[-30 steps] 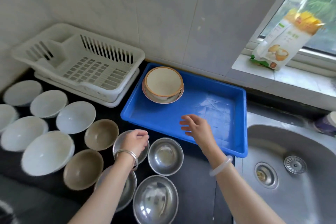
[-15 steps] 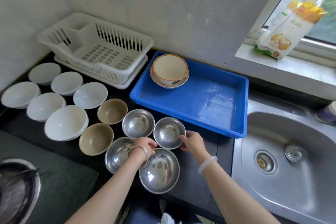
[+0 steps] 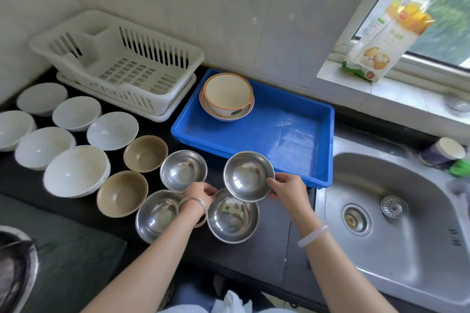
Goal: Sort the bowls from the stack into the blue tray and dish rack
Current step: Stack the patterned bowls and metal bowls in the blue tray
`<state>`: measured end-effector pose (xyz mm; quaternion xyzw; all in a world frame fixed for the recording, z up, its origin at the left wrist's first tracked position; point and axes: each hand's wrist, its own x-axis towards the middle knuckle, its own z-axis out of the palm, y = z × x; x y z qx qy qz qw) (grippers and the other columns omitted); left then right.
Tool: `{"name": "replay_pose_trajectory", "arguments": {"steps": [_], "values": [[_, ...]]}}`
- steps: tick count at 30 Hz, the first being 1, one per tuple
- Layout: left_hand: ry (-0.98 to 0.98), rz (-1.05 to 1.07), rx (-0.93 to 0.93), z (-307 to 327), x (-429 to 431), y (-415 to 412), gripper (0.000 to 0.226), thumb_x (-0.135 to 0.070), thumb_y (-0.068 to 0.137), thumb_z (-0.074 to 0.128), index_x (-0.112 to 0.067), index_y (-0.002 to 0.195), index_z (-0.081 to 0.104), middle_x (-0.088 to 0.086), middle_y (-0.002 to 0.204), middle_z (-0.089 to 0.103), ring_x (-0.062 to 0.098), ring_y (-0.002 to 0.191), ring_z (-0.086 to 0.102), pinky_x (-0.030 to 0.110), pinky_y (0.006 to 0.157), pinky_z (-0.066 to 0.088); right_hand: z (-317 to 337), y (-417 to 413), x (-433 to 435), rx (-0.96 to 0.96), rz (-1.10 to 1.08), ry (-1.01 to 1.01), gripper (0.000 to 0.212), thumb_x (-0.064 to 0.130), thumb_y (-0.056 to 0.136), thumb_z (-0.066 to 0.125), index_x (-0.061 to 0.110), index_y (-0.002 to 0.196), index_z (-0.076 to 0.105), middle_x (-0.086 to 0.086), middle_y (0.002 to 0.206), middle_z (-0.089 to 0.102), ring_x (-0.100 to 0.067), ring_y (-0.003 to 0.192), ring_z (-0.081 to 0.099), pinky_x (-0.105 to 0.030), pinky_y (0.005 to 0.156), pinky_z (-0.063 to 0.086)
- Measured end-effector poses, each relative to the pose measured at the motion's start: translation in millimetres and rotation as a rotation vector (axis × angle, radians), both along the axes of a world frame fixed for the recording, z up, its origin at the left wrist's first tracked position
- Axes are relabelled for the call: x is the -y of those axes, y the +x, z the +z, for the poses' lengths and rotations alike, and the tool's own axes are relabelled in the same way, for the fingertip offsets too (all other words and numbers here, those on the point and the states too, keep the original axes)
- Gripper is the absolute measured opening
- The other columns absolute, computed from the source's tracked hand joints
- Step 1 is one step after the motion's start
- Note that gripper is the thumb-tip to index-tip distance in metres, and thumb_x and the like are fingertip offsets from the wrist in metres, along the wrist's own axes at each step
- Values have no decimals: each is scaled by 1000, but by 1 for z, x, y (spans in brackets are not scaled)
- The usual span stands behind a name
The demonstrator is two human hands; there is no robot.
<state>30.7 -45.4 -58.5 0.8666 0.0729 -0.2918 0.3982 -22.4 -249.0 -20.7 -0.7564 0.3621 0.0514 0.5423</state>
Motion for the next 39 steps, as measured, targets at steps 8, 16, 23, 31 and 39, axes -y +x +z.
{"name": "replay_pose_trajectory", "arguments": {"steps": [8, 16, 23, 31, 39], "values": [[-354, 301, -210, -5, 21, 4, 22, 8, 80, 61, 3, 101, 64, 16, 98, 67, 29, 92, 63, 39, 84, 55, -8, -27, 7, -72, -23, -145, 10, 20, 80, 70, 18, 70, 70, 3, 69, 72, -11, 62, 71, -36, 75, 60], [-509, 308, -382, 2, 18, -4, 33, -7, 91, 53, -5, 124, 53, 10, 98, 61, 18, 82, 60, 34, 79, 51, -22, -38, -9, -108, -5, -240, 11, 21, 78, 65, 21, 67, 67, 6, 66, 70, -16, 70, 70, -30, 67, 55], [-538, 249, -423, -2, 16, -4, 35, 2, 90, 51, -2, 125, 50, 10, 91, 63, 20, 79, 59, 33, 74, 53, -36, -42, -13, -124, -87, -272, 10, 21, 79, 70, 20, 72, 63, 6, 71, 65, -13, 69, 62, -21, 55, 45], [-573, 172, -506, -3, 14, 4, 34, 1, 91, 50, -6, 124, 51, 6, 89, 62, 17, 76, 59, 30, 69, 52, -48, -46, -21, -111, -305, 193, 10, 23, 87, 67, 16, 94, 67, -13, 100, 67, -28, 85, 70, -29, 59, 60], [-570, 94, -537, 3, 14, 8, 41, -2, 94, 45, -8, 134, 45, 16, 121, 59, 23, 101, 56, 25, 70, 52, -50, -45, -24, -89, -370, 184, 9, 27, 84, 71, 19, 87, 71, -13, 97, 70, -26, 81, 72, -29, 57, 60]]}}
